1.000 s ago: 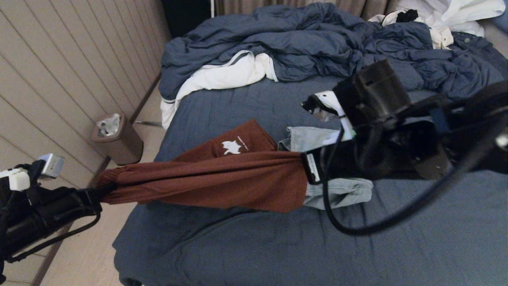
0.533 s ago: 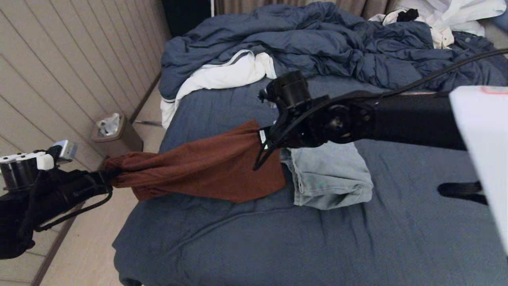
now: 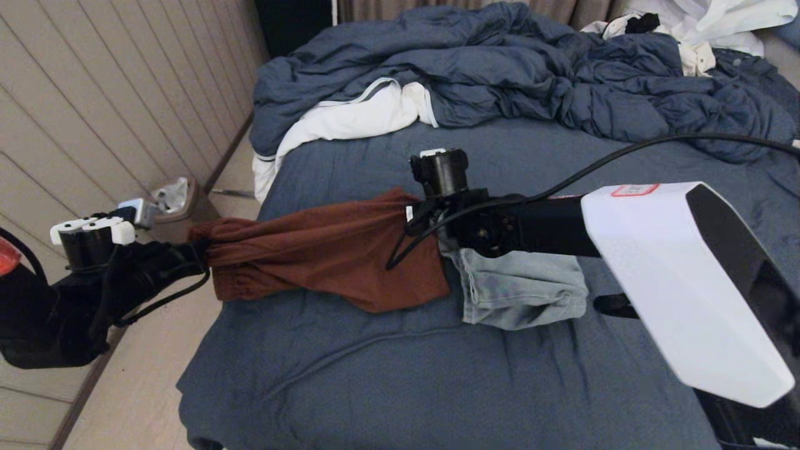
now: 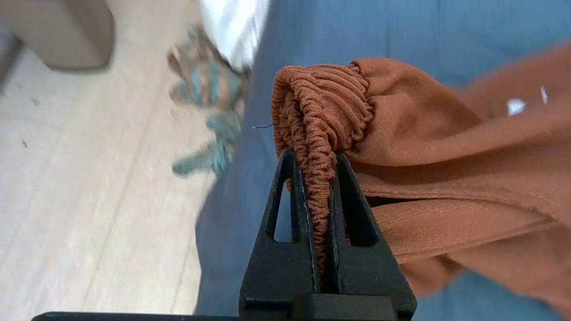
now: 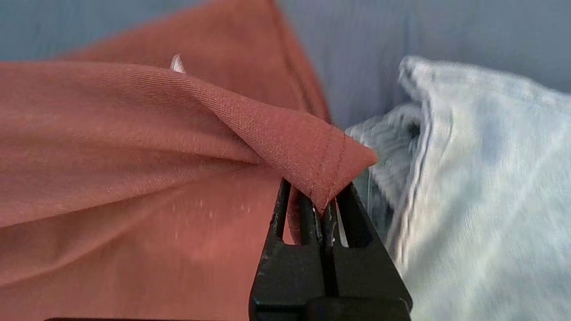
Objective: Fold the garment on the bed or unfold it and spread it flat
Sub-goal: Fold the brown shorts
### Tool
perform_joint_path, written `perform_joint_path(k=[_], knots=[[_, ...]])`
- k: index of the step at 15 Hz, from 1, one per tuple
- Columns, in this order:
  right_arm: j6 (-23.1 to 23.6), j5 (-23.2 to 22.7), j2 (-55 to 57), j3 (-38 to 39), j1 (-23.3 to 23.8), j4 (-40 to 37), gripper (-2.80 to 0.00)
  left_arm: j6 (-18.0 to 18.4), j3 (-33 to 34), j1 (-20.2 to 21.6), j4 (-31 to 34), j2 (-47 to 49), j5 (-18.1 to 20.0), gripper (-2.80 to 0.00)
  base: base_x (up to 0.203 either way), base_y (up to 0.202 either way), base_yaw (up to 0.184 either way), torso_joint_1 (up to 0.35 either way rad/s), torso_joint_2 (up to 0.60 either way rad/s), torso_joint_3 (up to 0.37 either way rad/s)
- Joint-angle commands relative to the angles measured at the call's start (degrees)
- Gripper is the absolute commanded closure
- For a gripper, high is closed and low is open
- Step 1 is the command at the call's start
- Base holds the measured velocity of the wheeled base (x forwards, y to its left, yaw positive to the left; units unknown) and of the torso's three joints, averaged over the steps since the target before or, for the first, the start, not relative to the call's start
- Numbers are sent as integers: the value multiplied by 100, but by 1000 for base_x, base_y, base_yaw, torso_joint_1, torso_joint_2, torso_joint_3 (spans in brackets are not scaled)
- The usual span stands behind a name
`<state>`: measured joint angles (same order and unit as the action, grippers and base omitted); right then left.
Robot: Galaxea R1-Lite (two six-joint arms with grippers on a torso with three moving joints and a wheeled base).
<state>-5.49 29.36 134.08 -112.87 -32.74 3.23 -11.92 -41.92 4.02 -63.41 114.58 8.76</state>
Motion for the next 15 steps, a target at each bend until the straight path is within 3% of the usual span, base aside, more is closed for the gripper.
perform_joint_path(k=[1,7,13,14,15], knots=[[24,100,242,-6,22,377,0,-98,-411,-94,-122,175,-330,0,0,0,0,0,0,0],[279,122,336,-7,119,938,0,-133,-897,-338,-199,454,-753,0,0,0,0,0,0,0],[610,60,364,-15,199,1258,0,128,-1189,-693,-173,634,-1080,0,0,0,0,0,0,0],[627,105,374,-15,198,1355,-280,132,-1346,-705,-185,711,-1249,-280,0,0,0,0,0,0],[712,101,377,-15,199,1428,-280,129,-1496,-709,-194,801,-1391,-280,0,0,0,0,0,0]])
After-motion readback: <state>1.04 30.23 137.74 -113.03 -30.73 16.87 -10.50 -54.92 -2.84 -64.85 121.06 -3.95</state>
